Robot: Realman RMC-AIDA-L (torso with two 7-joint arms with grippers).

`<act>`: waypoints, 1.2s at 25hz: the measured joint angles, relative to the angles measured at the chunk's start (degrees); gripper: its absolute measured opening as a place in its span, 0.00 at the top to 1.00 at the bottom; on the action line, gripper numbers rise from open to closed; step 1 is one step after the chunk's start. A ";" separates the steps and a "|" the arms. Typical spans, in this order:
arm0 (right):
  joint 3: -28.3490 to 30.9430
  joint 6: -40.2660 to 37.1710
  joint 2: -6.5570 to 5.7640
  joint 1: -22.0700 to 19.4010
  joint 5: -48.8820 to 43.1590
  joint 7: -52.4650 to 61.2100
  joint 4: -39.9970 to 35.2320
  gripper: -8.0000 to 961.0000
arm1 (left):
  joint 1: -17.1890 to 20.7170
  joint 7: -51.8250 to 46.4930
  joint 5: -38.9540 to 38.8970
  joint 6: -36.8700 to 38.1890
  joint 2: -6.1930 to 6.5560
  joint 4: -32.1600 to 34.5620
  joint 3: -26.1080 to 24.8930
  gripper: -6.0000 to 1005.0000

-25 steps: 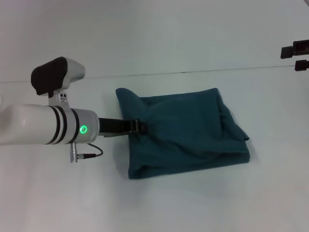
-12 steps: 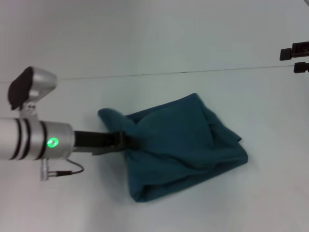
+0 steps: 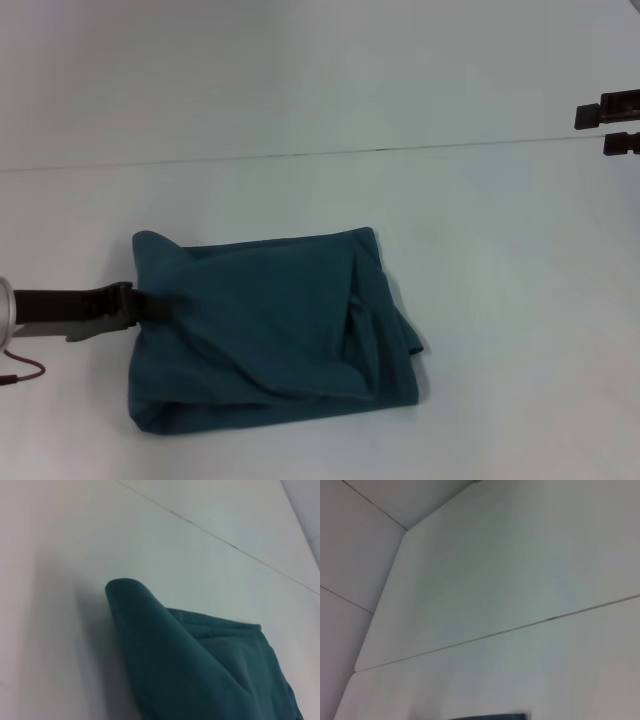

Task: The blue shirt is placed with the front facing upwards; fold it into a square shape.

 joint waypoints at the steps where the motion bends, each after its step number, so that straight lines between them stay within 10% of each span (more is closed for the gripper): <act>1: 0.00 0.00 0.03 0.02 0.00 -0.01 0.00 0.19 | -0.27 0.28 0.35 -0.02 0.20 -0.26 -0.51 0.84; 14: -0.32 -0.28 0.06 0.02 0.62 -0.10 0.01 0.19 | -1.36 -0.02 4.02 -1.09 0.88 0.06 -1.71 0.77; 22: -0.32 -0.40 0.14 -0.01 0.62 -0.55 0.17 0.19 | 0.68 -0.35 -0.36 6.62 0.70 6.29 -11.08 0.73; 30: -0.36 -0.40 0.58 0.23 0.61 -0.97 0.28 0.19 | 2.01 0.66 -14.94 5.87 0.74 -9.65 -14.24 0.36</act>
